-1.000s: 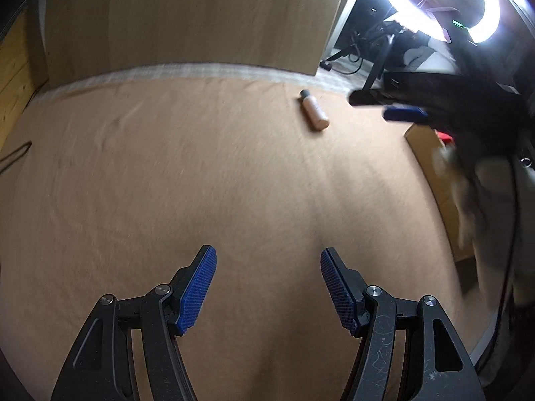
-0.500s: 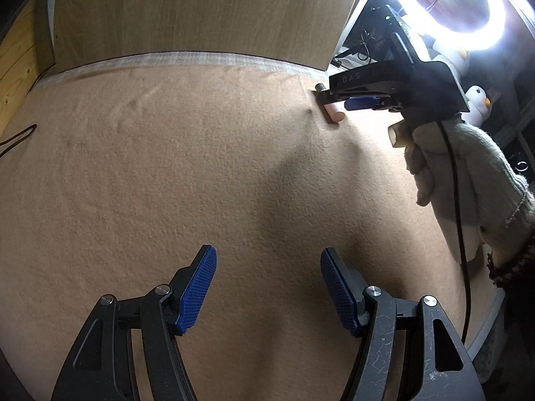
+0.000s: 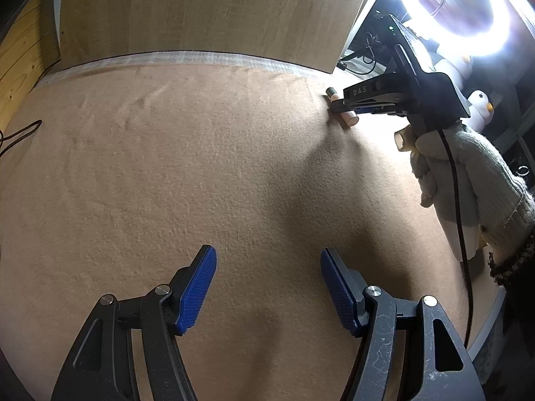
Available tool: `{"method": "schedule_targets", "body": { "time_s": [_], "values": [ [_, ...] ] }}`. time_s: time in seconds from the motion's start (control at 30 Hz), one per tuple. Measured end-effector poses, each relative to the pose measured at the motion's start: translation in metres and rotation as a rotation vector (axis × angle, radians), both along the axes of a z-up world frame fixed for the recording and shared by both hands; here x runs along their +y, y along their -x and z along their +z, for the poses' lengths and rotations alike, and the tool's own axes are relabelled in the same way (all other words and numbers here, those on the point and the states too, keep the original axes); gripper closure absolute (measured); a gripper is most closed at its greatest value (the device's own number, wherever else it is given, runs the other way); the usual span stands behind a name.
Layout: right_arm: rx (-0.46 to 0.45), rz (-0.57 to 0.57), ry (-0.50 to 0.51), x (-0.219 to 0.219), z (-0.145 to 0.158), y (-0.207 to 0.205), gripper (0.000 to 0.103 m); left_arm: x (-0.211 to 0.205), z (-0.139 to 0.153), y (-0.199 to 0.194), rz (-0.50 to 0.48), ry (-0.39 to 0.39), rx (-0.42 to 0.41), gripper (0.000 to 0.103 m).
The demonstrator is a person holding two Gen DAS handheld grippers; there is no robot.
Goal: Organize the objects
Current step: 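Grasp the pink-white bottle with the right gripper and lift it, then carry the bottle into the box and open the right gripper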
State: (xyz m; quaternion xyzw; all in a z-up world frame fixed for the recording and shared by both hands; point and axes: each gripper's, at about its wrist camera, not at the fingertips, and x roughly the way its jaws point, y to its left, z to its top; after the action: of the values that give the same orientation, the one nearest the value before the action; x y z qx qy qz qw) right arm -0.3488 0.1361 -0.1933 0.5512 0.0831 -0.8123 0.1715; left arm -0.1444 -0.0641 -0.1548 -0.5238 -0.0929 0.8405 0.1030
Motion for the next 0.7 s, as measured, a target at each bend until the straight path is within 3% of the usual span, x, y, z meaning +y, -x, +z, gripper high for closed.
{"method": "schedule_targets", "body": {
  "time_s": [0.37,0.7],
  "values": [
    [0.013,0.013,0.044,0.027,0.017,-0.028,0.085,0.018,0.011,-0.003,-0.014,0.000,0.007,0.035],
    [0.047,0.035,0.140,0.069,0.064,-0.094,0.085,0.043,0.021,-0.020,-0.023,0.016,0.008,0.035]
  ]
}}
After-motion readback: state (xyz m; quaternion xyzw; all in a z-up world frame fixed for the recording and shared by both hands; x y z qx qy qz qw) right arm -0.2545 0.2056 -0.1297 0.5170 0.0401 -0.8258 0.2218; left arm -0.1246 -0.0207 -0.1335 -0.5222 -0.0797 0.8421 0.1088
